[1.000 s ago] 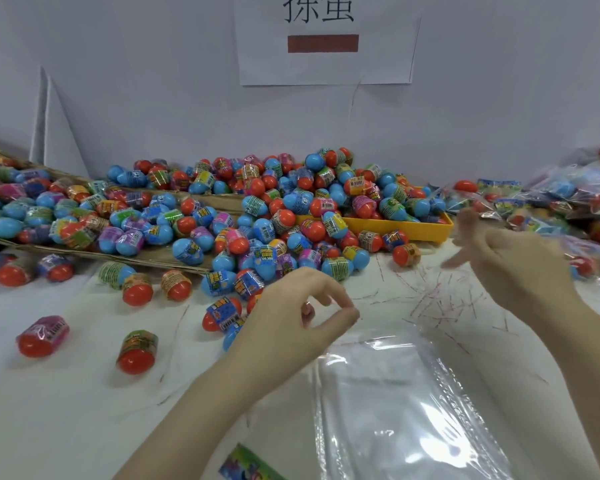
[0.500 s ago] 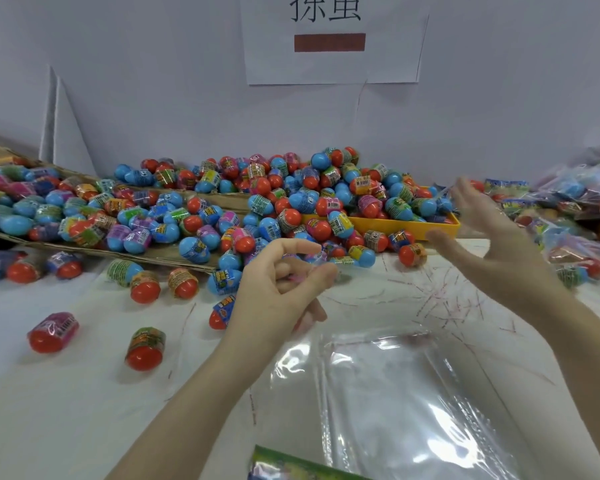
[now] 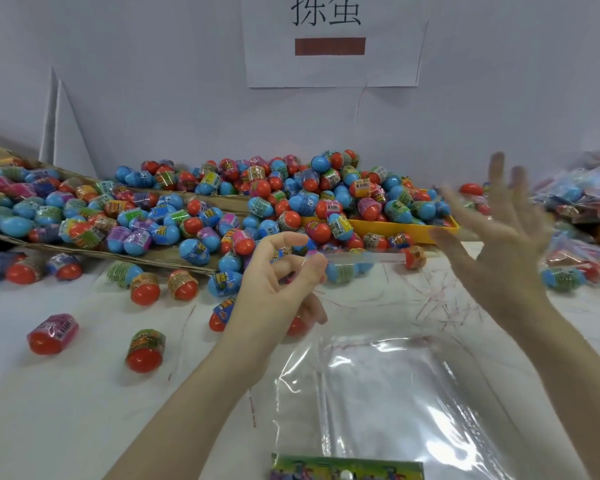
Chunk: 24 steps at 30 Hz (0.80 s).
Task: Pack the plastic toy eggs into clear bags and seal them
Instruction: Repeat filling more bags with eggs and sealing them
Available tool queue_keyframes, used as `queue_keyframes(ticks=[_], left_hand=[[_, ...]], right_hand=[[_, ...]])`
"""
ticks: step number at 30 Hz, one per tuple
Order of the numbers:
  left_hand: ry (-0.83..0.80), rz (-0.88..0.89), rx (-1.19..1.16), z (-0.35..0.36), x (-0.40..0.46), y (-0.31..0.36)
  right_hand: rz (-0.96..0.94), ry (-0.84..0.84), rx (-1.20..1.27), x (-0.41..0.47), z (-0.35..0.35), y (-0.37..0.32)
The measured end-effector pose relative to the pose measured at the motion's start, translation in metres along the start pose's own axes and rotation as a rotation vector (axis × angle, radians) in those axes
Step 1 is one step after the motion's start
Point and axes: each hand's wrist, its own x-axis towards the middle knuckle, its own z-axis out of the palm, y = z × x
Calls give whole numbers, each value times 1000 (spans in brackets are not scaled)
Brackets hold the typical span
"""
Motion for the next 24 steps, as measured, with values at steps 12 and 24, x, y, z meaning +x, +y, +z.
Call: queue_keyframes(ticks=[12,24], left_hand=[[292,241,-4,0,0,6],[404,475,344,5,-10,5]], right_hand=[[107,-931,276,-18,20,-21],[-570,73,-212,-36,29,-29]])
